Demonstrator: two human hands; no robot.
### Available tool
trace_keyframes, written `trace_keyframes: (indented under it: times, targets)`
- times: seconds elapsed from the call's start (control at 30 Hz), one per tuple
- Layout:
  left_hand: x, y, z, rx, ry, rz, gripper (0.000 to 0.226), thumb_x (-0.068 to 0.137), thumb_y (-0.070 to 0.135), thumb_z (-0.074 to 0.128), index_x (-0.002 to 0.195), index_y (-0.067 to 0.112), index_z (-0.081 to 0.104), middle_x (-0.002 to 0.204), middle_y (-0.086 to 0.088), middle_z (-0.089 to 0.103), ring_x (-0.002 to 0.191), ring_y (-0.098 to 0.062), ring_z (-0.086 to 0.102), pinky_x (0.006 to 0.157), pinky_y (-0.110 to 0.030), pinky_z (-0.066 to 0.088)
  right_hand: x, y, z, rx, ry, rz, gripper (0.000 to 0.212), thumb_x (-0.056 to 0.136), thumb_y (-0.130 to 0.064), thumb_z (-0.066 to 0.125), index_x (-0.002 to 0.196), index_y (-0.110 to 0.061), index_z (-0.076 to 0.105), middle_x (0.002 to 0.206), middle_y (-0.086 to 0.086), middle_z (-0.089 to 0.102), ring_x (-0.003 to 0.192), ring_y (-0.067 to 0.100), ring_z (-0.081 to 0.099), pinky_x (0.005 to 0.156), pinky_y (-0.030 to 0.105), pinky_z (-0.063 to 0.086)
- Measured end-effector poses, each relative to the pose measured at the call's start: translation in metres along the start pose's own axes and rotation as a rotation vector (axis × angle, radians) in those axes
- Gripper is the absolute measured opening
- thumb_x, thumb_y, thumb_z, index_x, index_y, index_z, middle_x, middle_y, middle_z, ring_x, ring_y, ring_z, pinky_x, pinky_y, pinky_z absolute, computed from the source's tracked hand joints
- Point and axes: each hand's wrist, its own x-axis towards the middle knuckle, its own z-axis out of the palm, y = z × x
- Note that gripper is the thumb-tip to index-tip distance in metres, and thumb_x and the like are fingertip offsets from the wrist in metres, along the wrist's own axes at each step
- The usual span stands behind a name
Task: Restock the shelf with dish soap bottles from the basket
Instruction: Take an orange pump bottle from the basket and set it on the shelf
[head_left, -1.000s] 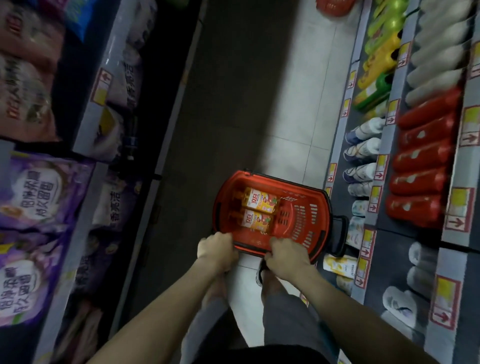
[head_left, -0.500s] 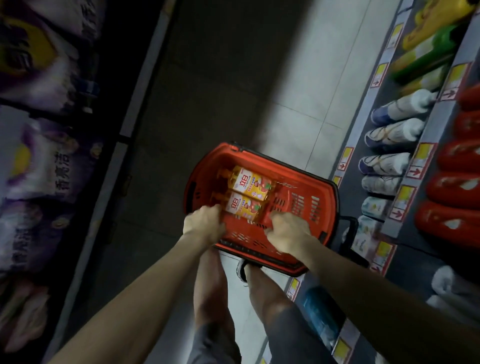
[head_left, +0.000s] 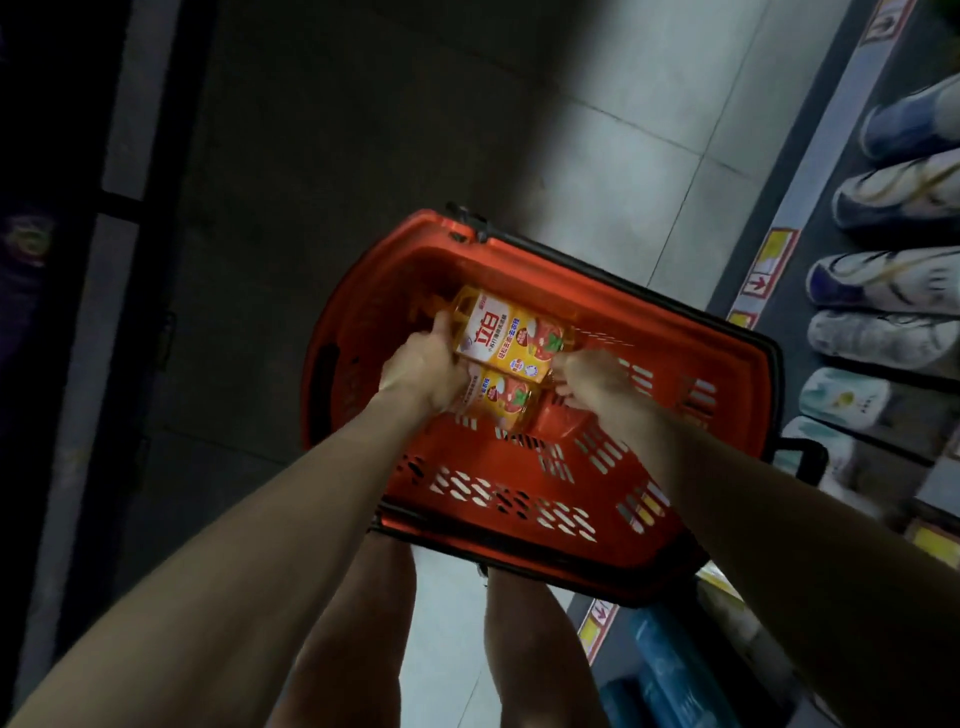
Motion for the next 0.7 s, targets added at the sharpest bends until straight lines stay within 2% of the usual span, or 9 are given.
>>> trace_keyframes:
  times: [0.03,0.1,0.23,0.27,0.37,0.4,0.57,0.67,0.7]
  targets:
    - [0.009,-0.001,0.004,-0.017,0.002,-0.005,0.053,0.103,0.037,0.059,0.147,0.019,0.036,0.120,-0.019,0.068,0.111,-0.044,0.067,0.092,-0.049,0.056,0.008,0.002,0.003,0.087,0.020,0.044,0.017,0.103,-0.027,0.062,0.100,-0.013,0.072,0.115,0.016,0.075,0.104,0.033,0.073,0.102,0.055,0.057]
    - [0.026,-0.003,0.013,-0.035,-0.005,-0.009,0.059,0.105,0.036,0.056,0.155,0.018,0.030,0.124,-0.021,0.068,0.113,-0.044,0.068,0.097,-0.052,0.057,0.024,0.005,0.007,0.183,0.048,0.098,0.011,0.101,-0.029,0.067,0.093,-0.022,0.070,0.099,0.008,0.074,0.090,0.022,0.070,0.097,0.049,0.059]
    - [0.051,-0.003,0.023,-0.130,-0.045,-0.056,0.056,0.103,0.030,0.060,0.152,0.016,0.036,0.129,-0.021,0.068,0.116,-0.042,0.069,0.100,-0.049,0.058,0.043,0.008,0.013,0.255,0.051,0.165,0.020,0.099,-0.033,0.068,0.086,-0.020,0.062,0.087,0.001,0.067,0.079,0.016,0.064,0.070,0.032,0.050]
    - [0.055,-0.002,0.024,-0.171,-0.057,-0.078,0.056,0.102,0.029,0.062,0.151,0.017,0.038,0.130,-0.020,0.068,0.117,-0.041,0.069,0.101,-0.048,0.058,0.045,0.009,0.015,0.260,0.038,0.173,0.020,0.099,-0.033,0.068,0.086,-0.021,0.060,0.089,0.001,0.067,0.080,0.016,0.064,0.071,0.031,0.051]
    - [0.063,-0.001,0.029,-0.290,-0.066,-0.125,0.056,0.098,0.025,0.066,0.147,0.018,0.042,0.130,-0.016,0.068,0.116,-0.038,0.069,0.101,-0.047,0.059,0.052,0.010,0.021,0.305,-0.017,0.188,0.015,0.097,-0.031,0.070,0.091,-0.021,0.060,0.108,0.004,0.069,0.099,0.019,0.065,0.096,0.038,0.053]
    - [0.064,-0.001,0.032,-0.325,-0.068,-0.133,0.055,0.097,0.025,0.067,0.146,0.018,0.043,0.130,-0.015,0.068,0.116,-0.037,0.069,0.101,-0.047,0.058,0.053,0.009,0.023,0.326,-0.032,0.192,0.013,0.096,-0.031,0.070,0.095,-0.020,0.062,0.111,0.004,0.068,0.102,0.019,0.065,0.098,0.037,0.052]
    - [0.065,-0.004,0.045,-0.534,-0.039,-0.161,0.059,0.094,0.020,0.072,0.146,0.024,0.044,0.125,-0.008,0.070,0.103,-0.028,0.069,0.097,-0.041,0.058,0.055,0.010,0.030,0.422,-0.061,0.203,0.008,0.096,-0.028,0.069,0.096,-0.023,0.063,0.096,-0.002,0.069,0.082,0.010,0.065,0.063,0.026,0.044]
    - [0.065,-0.004,0.049,-0.622,-0.023,-0.192,0.065,0.093,0.019,0.072,0.150,0.028,0.042,0.117,-0.001,0.070,0.105,-0.028,0.071,0.092,-0.041,0.060,0.059,0.015,0.034,0.442,-0.061,0.186,0.006,0.096,-0.029,0.069,0.094,-0.024,0.067,0.078,-0.005,0.075,0.062,0.005,0.071,0.057,0.023,0.045]
    - [0.064,-0.004,0.050,-0.629,-0.018,-0.201,0.067,0.092,0.019,0.072,0.151,0.029,0.041,0.114,0.001,0.069,0.103,-0.027,0.071,0.087,-0.040,0.060,0.059,0.017,0.036,0.456,-0.070,0.183,0.005,0.095,-0.028,0.070,0.094,-0.024,0.068,0.078,-0.005,0.077,0.066,0.007,0.073,0.060,0.025,0.045]
